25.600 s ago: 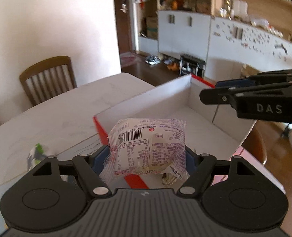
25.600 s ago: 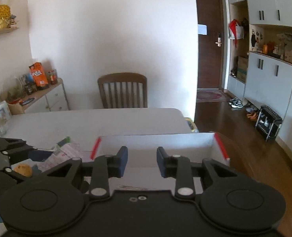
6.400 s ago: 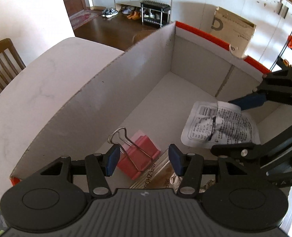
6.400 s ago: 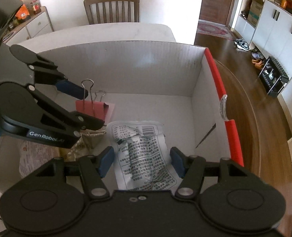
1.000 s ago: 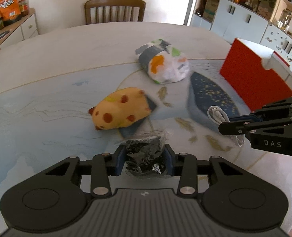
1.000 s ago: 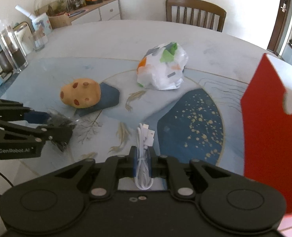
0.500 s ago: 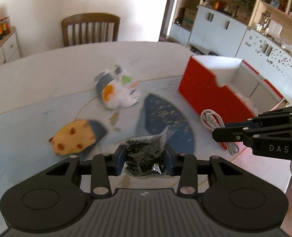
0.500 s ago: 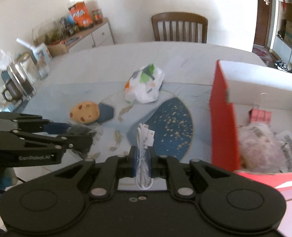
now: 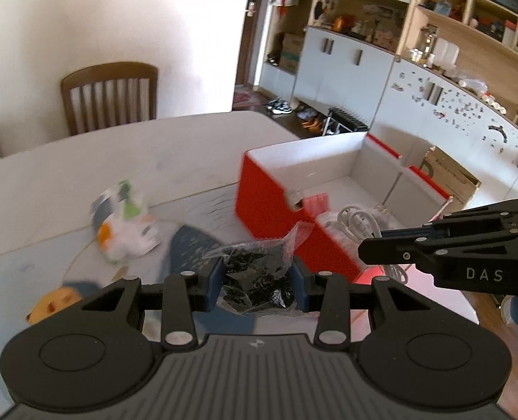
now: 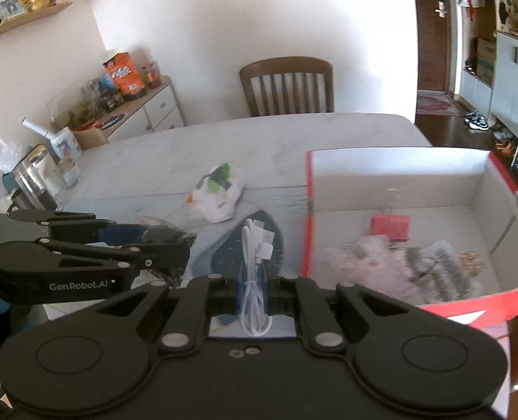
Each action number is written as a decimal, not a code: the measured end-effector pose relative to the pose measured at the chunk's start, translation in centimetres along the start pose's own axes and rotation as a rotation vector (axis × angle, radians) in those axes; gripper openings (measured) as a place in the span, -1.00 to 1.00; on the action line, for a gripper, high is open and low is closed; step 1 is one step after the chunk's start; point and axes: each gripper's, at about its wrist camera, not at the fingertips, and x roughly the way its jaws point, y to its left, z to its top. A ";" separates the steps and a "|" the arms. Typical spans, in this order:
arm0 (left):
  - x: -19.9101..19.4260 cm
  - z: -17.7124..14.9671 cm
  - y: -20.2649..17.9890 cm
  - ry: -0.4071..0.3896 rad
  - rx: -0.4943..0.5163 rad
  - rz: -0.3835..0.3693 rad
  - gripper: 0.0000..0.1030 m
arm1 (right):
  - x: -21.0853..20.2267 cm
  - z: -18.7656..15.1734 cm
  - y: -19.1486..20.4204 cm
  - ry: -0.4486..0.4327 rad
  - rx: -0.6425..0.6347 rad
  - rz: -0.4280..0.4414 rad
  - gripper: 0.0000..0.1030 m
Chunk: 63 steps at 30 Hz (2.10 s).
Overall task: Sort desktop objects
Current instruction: 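Carry the dark bag and white cable over the red box, then open the left tool over the box while right tool releases the cable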
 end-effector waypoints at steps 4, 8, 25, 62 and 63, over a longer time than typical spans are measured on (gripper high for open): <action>0.9 1.2 -2.0 -0.006 0.029 -0.017 -0.24 | -1.0 0.3 -2.4 -0.015 0.032 -0.022 -0.83; 2.2 2.4 -3.8 -0.010 0.058 -0.033 -0.24 | -2.0 0.2 -5.0 -0.034 0.057 -0.057 -0.83; 8.3 5.5 -10.2 0.023 0.190 -0.078 -0.24 | -3.4 0.8 -14.2 -0.078 0.133 -0.171 -0.83; 22.9 7.4 -15.8 0.352 0.417 -0.110 -0.22 | 4.6 -0.1 -21.8 0.103 0.153 -0.231 -0.82; 23.1 7.5 -15.7 0.362 0.412 -0.115 -0.22 | 4.6 -0.2 -21.7 0.105 0.149 -0.229 -0.82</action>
